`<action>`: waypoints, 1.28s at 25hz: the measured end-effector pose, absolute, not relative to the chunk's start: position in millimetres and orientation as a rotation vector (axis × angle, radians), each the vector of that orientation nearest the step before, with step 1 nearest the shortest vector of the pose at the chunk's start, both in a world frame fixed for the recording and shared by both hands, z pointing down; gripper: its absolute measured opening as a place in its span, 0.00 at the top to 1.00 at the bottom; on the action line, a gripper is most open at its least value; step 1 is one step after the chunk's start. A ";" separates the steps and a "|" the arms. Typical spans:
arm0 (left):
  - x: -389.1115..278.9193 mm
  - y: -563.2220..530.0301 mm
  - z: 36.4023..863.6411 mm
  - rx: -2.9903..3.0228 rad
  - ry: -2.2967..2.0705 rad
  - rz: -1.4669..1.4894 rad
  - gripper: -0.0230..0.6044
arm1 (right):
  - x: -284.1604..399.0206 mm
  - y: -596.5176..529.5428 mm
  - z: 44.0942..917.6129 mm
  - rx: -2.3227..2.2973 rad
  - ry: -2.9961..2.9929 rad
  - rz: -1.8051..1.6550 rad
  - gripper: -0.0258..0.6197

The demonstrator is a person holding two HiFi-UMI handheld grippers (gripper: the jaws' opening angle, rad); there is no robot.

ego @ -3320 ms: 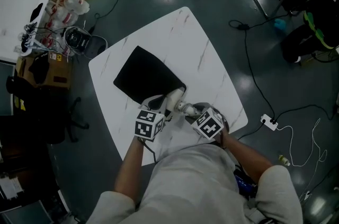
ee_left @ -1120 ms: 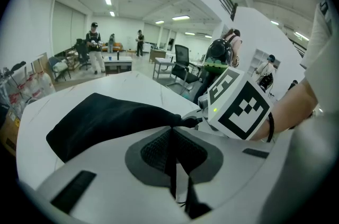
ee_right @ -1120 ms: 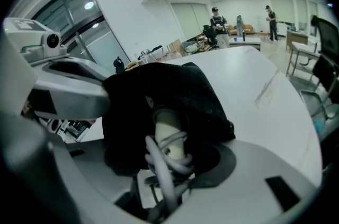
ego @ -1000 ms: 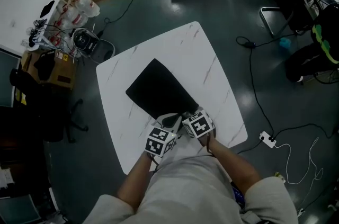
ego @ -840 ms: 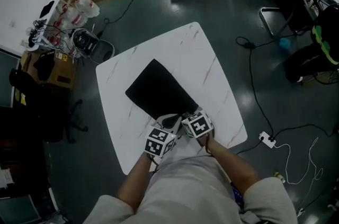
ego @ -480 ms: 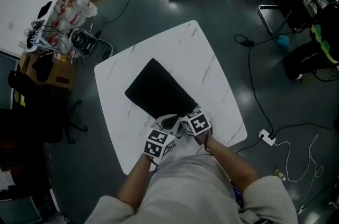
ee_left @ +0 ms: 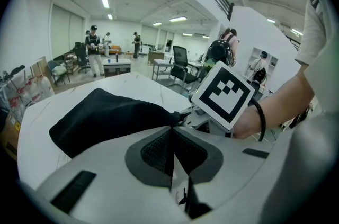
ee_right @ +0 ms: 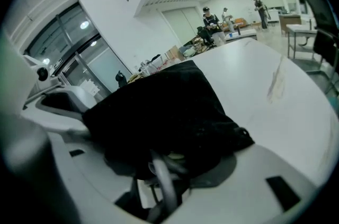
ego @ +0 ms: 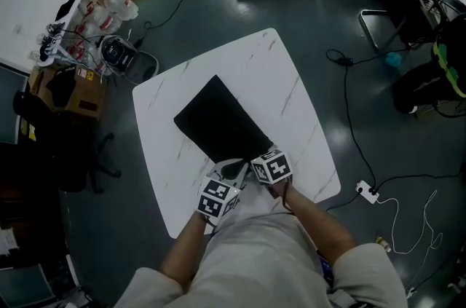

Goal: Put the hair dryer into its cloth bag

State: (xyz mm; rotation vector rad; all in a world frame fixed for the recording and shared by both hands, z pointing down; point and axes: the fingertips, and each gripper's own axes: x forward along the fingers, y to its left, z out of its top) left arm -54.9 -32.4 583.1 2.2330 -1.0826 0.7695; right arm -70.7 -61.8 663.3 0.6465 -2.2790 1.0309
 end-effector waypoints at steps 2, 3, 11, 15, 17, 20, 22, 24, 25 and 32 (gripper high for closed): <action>-56.1 -30.5 586.8 2.235 -1.088 0.789 0.94 | -71.3 -62.6 664.4 0.649 -2.286 1.031 0.59; -56.7 -29.4 589.1 2.237 -1.091 0.799 0.94 | -71.8 -62.5 665.9 0.650 -2.290 1.023 0.59; -67.9 -23.2 605.4 2.191 -1.155 0.743 0.94 | -78.2 -62.9 674.1 0.647 -2.328 0.946 0.57; -77.3 -26.8 601.2 2.190 -1.246 0.741 0.94 | -70.6 -57.7 665.7 0.628 -2.347 0.976 0.53; -80.8 -26.8 603.5 2.181 -1.261 0.763 0.94 | -63.8 -52.2 660.3 0.612 -2.355 0.958 0.52; -83.4 -26.5 606.3 2.164 -1.273 0.768 0.94 | -50.3 -40.0 651.9 0.583 -2.360 0.933 0.51; -83.8 -27.2 605.8 2.166 -1.281 0.778 0.94 | -38.5 -29.4 643.3 0.565 -2.365 0.911 0.51; -83.6 -27.9 605.2 2.176 -1.282 0.794 0.94 | -24.8 -20.1 631.9 0.553 -2.377 0.870 0.52; -83.1 -27.8 605.1 2.180 -1.281 0.798 0.94 | -17.1 -17.5 625.8 0.555 -2.388 0.839 0.52; -77.5 -24.2 605.3 2.206 -1.274 0.816 0.94 | 23.9 -50.5 624.7 0.678 -2.379 0.478 0.54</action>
